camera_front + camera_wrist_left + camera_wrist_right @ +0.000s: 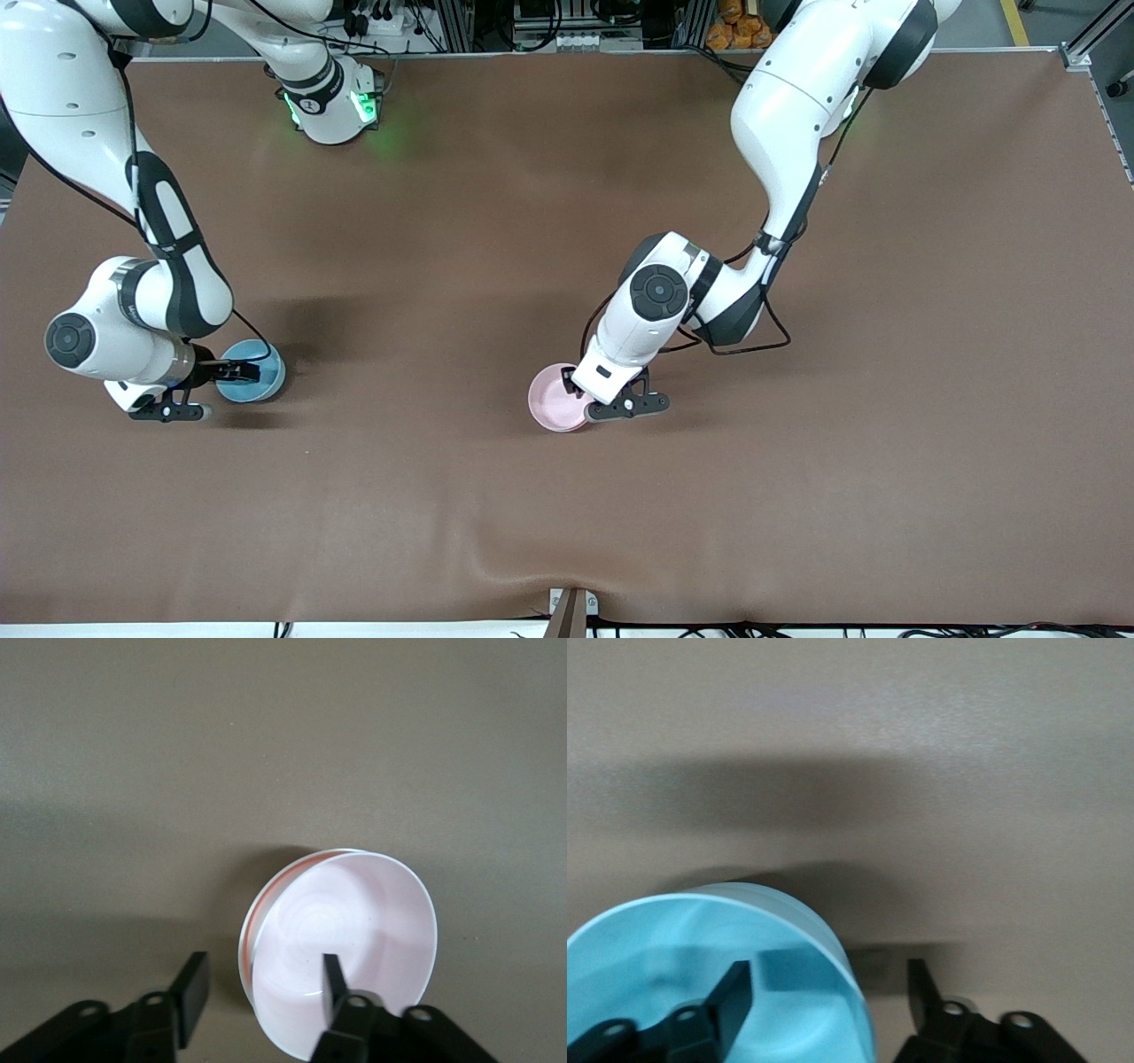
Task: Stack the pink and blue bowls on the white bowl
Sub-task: 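Carry the blue bowl over the stack while the left gripper withdraws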
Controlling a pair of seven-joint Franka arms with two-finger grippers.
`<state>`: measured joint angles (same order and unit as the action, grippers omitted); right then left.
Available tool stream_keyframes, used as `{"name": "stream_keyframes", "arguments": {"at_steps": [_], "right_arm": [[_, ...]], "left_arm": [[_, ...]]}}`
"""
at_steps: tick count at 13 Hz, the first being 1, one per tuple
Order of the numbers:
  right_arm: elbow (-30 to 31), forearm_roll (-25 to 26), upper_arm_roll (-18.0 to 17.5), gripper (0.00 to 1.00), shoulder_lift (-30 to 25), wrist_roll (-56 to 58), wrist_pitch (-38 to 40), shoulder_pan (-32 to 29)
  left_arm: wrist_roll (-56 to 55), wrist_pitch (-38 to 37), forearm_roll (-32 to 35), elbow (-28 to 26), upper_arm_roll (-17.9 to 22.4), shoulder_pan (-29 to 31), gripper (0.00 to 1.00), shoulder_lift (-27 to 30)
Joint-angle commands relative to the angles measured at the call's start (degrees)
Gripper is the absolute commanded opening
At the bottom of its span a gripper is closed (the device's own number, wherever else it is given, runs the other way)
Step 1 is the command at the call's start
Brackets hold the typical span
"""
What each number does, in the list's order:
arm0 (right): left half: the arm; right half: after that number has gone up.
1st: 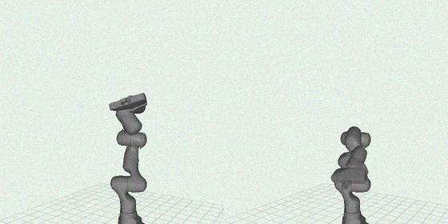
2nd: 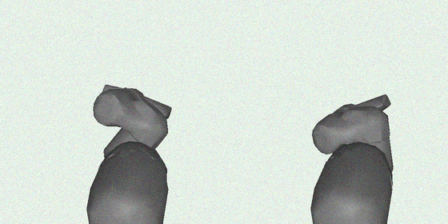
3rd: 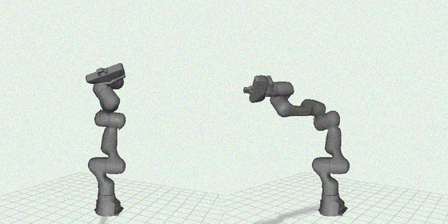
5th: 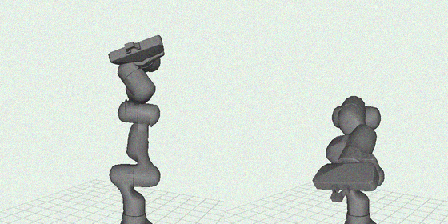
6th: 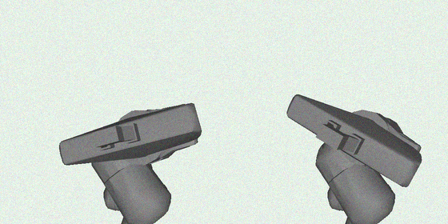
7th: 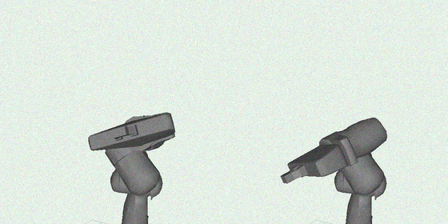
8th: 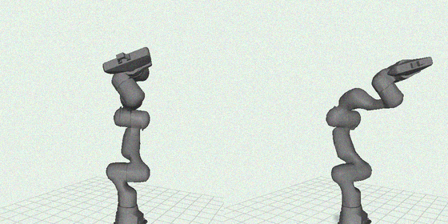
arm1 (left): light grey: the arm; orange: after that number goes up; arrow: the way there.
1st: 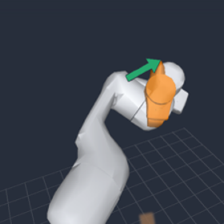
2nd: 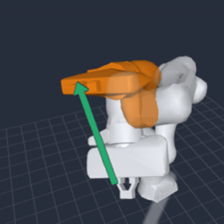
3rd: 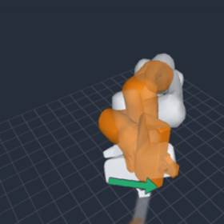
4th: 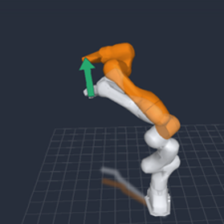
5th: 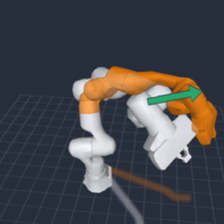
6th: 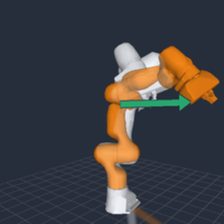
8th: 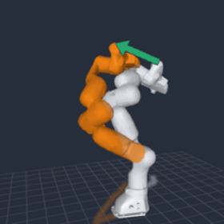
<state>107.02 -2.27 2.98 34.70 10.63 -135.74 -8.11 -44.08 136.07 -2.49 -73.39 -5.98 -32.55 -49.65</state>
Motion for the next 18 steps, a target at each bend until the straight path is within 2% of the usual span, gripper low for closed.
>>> {"name": "stream_keyframes", "arguments": {"at_steps": [1,3,6,8,10,13,16,18], "right_arm": [[1.9,-0.6,-0.7,0.11,-2.0,3.2,-0.3,-1.3],[2.1,-0.8,-0.8,0.0,-2.2,4.7,-0.2,-2.0],[4.4,-0.8,-1.0,0.0,-7.1,5.1,1.1,-1.0],[5.0,-0.8,-2.3,0.0,-12.0,4.3,7.6,-0.2],[4.6,-1.4,-3.1,0.0,-16.3,2.7,14.3,1.4],[3.9,-7.5,-3.3,0.0,-20.8,-4.4,21.5,6.9],[2.2,-12.6,-3.3,0.01,-22.1,-17.7,22.3,14.5],[-0.7,-15.7,-3.3,0.01,-21.5,-28.1,21.8,20.3]], "left_arm": [[-0.6,-1.1,-0.8,0.5,0.6,-0.2,1.0,1.6],[-0.2,-3.9,-0.6,0.5,1.1,0.5,1.0,3.1],[0.1,-8.9,-0.1,0.5,3.6,0.7,1.0,6.7],[0.6,-13.7,2.8,0.5,5.2,1.6,1.0,10.4],[4.7,-19.2,4.2,0.5,5.2,5.2,1.0,14.6],[12.0,-25.5,3.8,0.4,4.9,11.7,1.0,20.0],[13.7,-30.7,4.2,0.5,5.1,15.6,1.0,23.2],[19.3,-32.7,4.2,0.4,5.1,18.4,1.0,25.2]]}}
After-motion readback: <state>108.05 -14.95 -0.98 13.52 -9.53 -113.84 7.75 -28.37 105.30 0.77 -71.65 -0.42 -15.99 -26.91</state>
